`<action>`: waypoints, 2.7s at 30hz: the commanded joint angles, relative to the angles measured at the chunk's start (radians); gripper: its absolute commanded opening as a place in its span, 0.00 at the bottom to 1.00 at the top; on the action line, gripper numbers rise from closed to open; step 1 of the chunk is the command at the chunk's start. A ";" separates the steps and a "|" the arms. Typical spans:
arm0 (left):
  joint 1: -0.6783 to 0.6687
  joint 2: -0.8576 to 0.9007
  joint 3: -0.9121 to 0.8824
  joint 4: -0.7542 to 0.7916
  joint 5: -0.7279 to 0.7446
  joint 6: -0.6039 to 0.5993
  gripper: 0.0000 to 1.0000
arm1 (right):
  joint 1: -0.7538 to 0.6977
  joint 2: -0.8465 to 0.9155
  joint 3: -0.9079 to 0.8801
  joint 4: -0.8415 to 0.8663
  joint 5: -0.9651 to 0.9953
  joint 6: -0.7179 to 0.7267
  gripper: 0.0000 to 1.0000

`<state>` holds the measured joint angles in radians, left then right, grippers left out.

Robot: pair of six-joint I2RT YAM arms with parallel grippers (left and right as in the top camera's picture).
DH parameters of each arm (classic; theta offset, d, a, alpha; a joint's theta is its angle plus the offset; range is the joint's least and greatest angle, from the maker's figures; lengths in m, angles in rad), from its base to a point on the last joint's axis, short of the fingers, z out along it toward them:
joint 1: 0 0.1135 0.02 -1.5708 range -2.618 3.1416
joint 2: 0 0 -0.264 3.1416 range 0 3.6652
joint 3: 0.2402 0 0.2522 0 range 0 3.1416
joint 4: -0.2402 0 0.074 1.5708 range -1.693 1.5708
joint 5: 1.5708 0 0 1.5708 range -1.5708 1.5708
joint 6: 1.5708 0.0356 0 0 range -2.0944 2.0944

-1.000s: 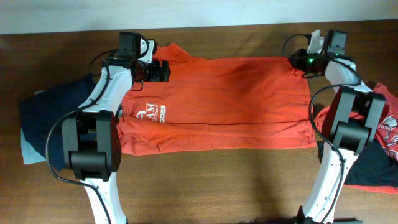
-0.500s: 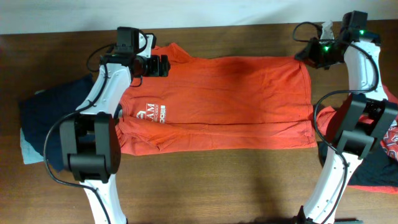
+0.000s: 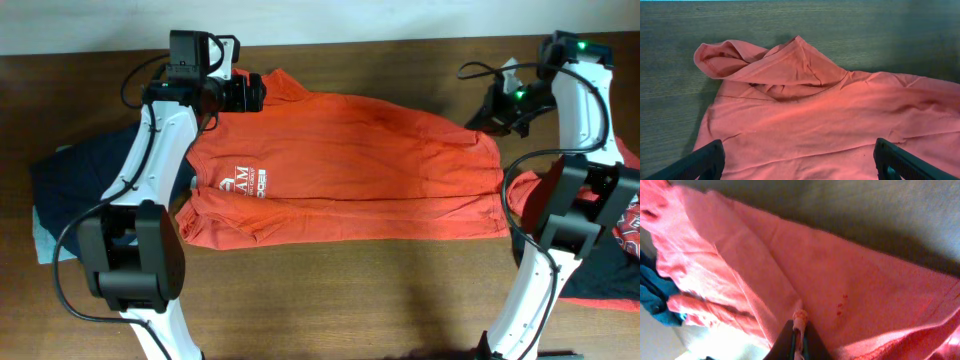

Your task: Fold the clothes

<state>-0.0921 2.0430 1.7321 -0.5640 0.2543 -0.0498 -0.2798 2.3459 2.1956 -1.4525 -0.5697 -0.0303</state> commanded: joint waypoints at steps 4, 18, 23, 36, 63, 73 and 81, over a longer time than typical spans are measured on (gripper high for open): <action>0.003 -0.044 0.022 -0.018 0.011 -0.002 0.95 | 0.065 -0.043 0.016 -0.126 0.213 -0.026 0.04; 0.003 -0.044 0.022 -0.006 0.011 0.055 0.99 | 0.150 -0.043 0.015 -0.182 0.320 -0.022 0.04; 0.003 -0.044 0.022 0.011 0.011 0.055 0.99 | 0.151 -0.043 0.002 -0.195 0.321 -0.022 0.04; 0.003 -0.044 0.022 0.005 0.011 0.055 0.99 | 0.151 -0.043 -0.116 -0.201 0.332 -0.022 0.15; -0.003 -0.042 0.024 0.001 -0.064 0.319 0.99 | 0.282 -0.044 -0.095 0.169 0.079 -0.206 0.50; 0.035 0.025 0.031 0.039 -0.121 0.297 0.99 | 0.296 -0.255 -0.017 0.155 -0.047 -0.228 0.55; 0.042 0.040 0.132 -0.253 -0.122 0.275 0.99 | 0.296 -0.467 -0.017 0.140 -0.047 -0.227 0.56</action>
<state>-0.0502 2.0686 1.8301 -0.7238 0.1371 0.2394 0.0166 1.9182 2.1712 -1.3052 -0.5972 -0.2443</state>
